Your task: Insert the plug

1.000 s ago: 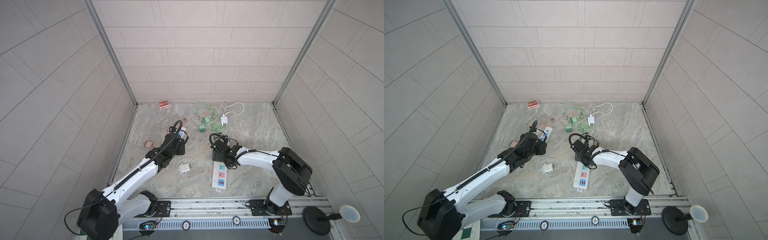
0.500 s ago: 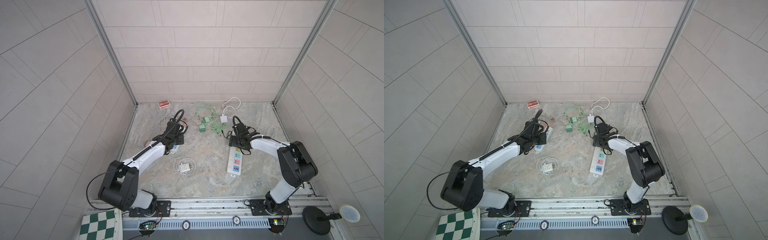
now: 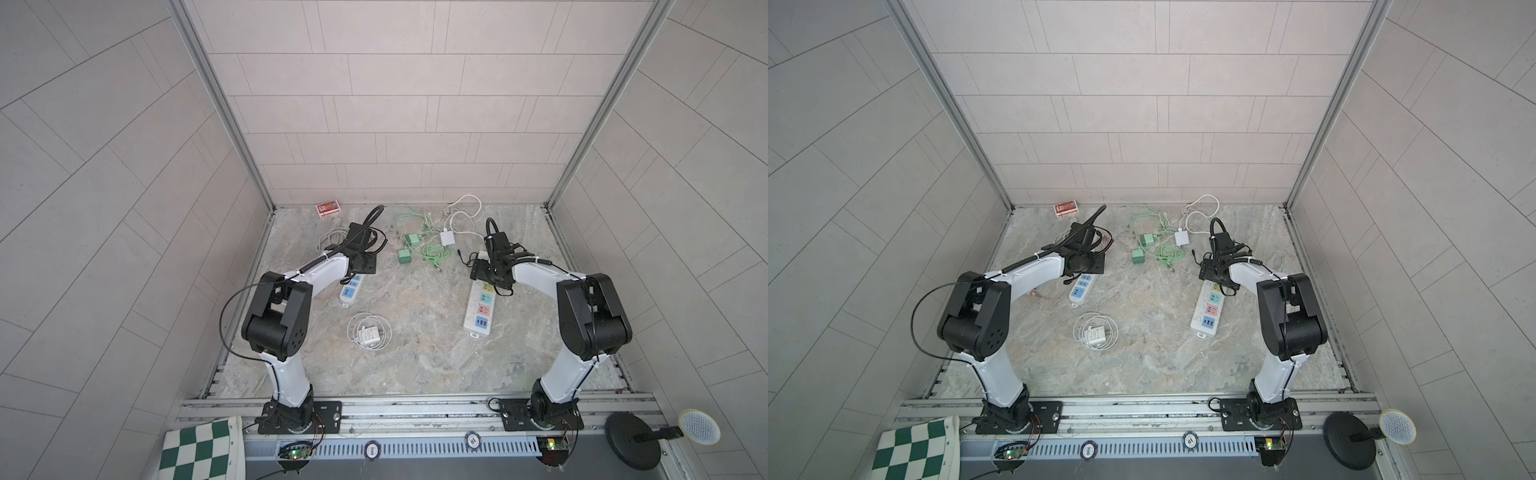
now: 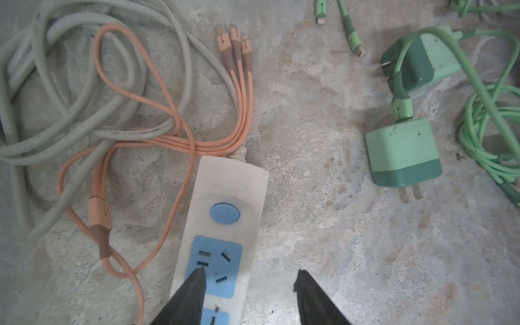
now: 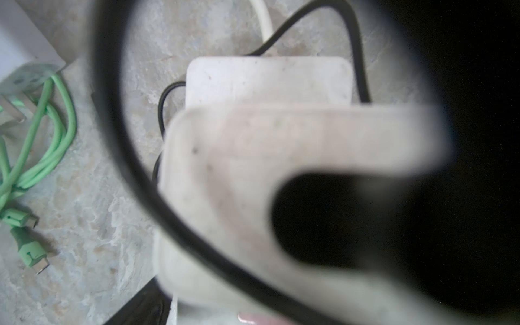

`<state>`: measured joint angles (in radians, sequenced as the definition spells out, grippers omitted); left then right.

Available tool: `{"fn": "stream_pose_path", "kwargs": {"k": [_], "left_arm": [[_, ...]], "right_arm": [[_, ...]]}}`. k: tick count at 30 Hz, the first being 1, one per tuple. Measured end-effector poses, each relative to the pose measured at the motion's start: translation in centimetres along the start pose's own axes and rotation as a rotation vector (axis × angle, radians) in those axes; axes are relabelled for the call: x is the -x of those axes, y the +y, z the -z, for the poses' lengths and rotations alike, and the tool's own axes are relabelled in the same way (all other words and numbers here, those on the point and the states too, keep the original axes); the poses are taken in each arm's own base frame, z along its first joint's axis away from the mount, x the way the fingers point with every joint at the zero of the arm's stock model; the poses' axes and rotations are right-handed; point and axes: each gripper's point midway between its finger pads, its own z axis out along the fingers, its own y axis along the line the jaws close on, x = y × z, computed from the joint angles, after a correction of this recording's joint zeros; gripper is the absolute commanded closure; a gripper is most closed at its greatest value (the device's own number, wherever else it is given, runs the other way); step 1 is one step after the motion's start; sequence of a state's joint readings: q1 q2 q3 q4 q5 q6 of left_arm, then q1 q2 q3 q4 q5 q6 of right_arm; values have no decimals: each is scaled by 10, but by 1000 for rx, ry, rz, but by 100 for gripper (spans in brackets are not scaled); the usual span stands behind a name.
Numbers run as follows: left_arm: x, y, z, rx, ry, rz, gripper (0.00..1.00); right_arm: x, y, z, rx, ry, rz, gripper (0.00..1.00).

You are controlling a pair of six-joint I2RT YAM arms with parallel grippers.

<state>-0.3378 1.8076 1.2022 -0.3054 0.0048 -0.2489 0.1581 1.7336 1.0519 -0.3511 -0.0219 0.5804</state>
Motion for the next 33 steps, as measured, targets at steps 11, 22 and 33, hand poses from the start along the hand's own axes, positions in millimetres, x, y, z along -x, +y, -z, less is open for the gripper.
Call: {"fn": "stream_pose_path", "kwargs": {"k": [11,22,33], "left_arm": [[16,-3,1,4,1,-42,41],[19,4,-8,57,21,-48,38],[17,7,-9,45,36,-40,41]], "right_arm": [[-18,-4,40,51,4,4,11],[-51,35,63,129,9,134,14],[-51,83,55,173,23,225,17]]}}
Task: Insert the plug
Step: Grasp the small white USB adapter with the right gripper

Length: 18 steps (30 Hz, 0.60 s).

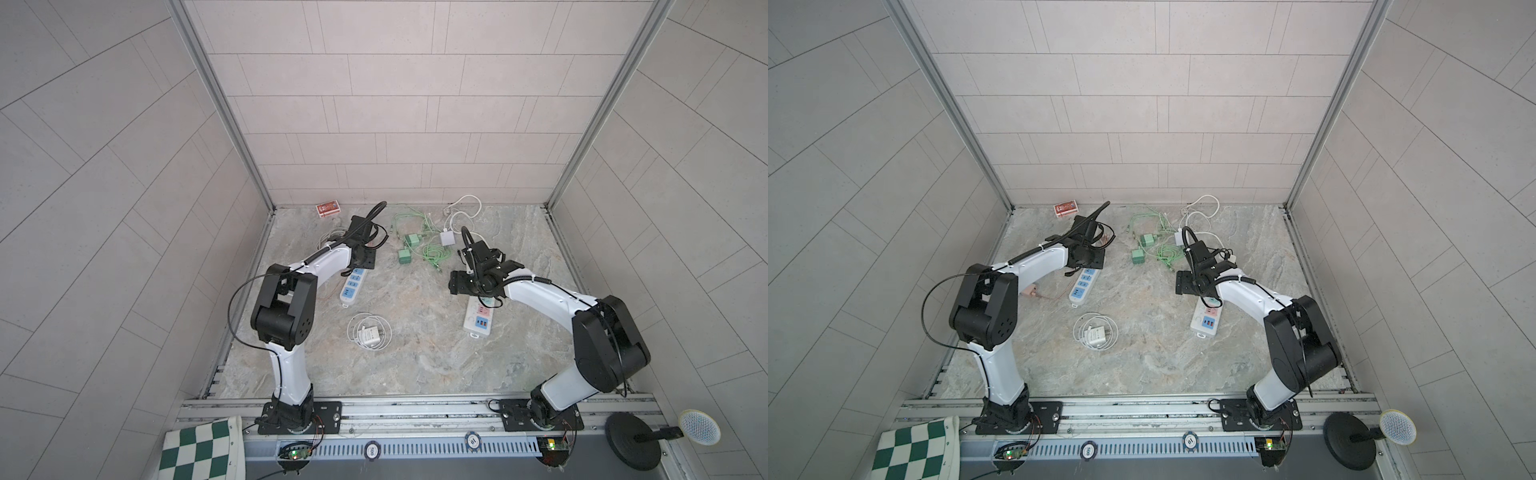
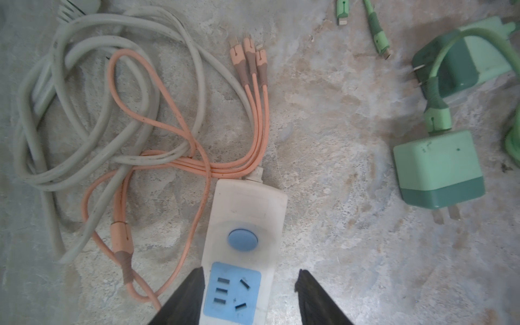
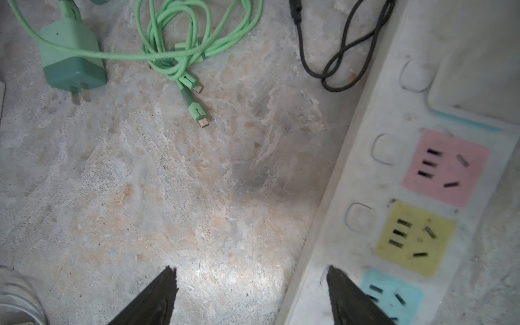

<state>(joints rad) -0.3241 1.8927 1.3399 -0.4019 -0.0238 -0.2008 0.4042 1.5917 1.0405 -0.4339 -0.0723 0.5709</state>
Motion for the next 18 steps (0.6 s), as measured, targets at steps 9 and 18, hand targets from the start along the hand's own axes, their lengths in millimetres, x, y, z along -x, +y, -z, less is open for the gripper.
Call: {"fn": "stream_pose_path", "kwargs": {"k": [9,18], "left_arm": [[-31,-11,13,-95,26,29,43],[-54,-15,59,-184,-41,102,45]], "right_arm": [[93,31,-28,-8,-107,18,23],[148,18,-64,-115,-146,48,29]]}}
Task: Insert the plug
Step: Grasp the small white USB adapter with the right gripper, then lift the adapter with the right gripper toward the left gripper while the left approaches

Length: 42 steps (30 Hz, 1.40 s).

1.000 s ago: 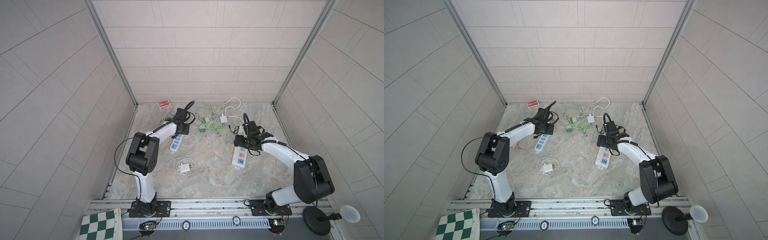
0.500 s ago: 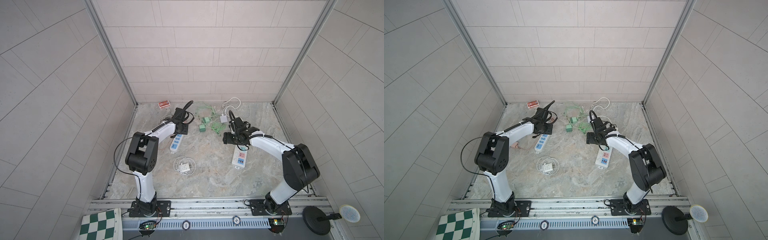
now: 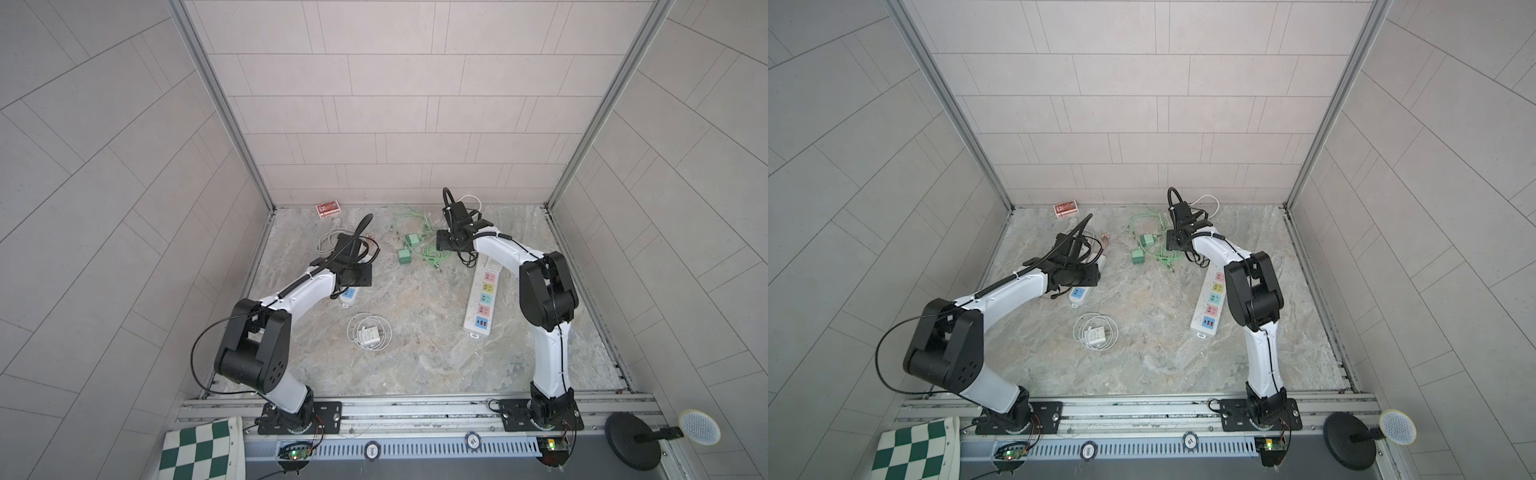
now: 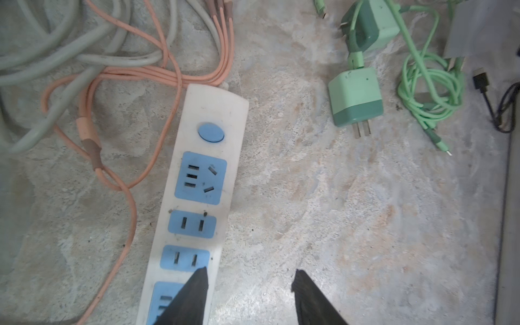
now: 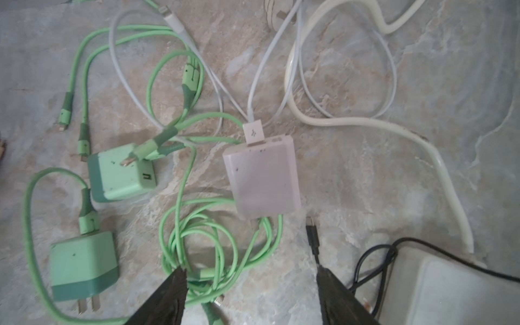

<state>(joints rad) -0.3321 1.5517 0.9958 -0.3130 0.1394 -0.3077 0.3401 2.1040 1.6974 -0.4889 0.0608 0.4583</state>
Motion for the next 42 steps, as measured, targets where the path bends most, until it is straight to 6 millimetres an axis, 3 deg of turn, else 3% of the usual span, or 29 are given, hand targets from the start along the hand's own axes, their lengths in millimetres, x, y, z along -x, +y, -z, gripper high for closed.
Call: {"fn": "stream_pose_path", "kwargs": {"k": [5,12,22,31,36,42], "left_arm": [[-2,-6,9,-37,-30,17,45],[-18,-7,5,-56,-2,33,46],[-23,-8,4,-72,8,35,46],[-25,-12,8,-85,0,28,47],[-25,-16,7,-97,-2,20,47],[-30,-26,8,-119,-10,-6,47]], "right_arm": [[8,-6,-16,-45,3,40,29],[23,-2,-28,-57,-25,84,31],[31,3,-51,-70,-30,106,37],[30,0,-62,-93,-16,117,47],[30,-1,-62,-99,-16,119,66],[24,-3,-57,-86,-5,102,69]]}}
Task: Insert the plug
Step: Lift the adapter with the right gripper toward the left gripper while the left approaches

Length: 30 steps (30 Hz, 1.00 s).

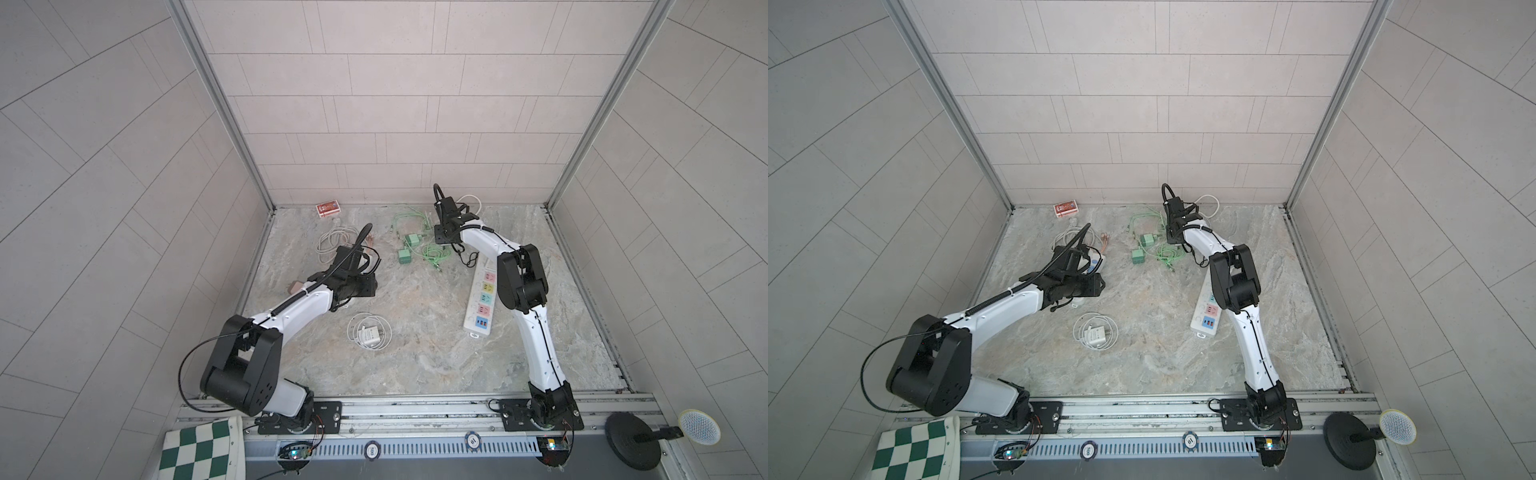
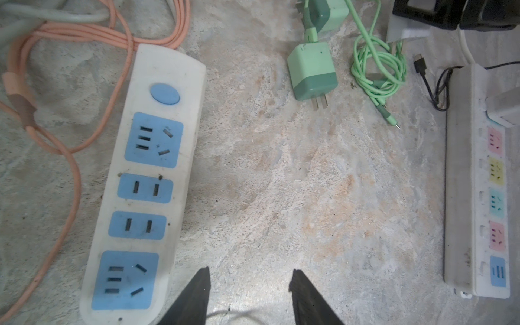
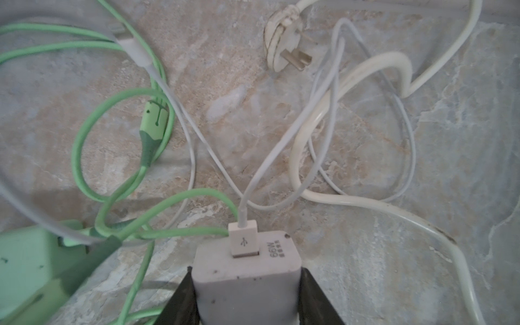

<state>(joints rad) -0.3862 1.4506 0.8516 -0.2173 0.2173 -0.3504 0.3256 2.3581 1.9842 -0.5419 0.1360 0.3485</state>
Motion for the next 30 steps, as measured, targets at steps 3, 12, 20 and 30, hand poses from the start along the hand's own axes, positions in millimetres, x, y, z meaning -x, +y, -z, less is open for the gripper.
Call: {"fn": "stream_pose_path", "kwargs": {"k": [3,12,20,30], "left_arm": [[0,-9,5,-20,-14,-20,47],[1,-59,26,-152,-115,-112,47],[-14,-122,37,-314,-212,-192,49],[-20,-160,18,-458,-308,-210,59]], "right_arm": [[-16,-4,17,21,25,-9,69],[-28,-14,114,167,-91,-108,69],[-81,-4,151,333,-126,-264,69],[-116,43,173,493,-90,-345,69]]}}
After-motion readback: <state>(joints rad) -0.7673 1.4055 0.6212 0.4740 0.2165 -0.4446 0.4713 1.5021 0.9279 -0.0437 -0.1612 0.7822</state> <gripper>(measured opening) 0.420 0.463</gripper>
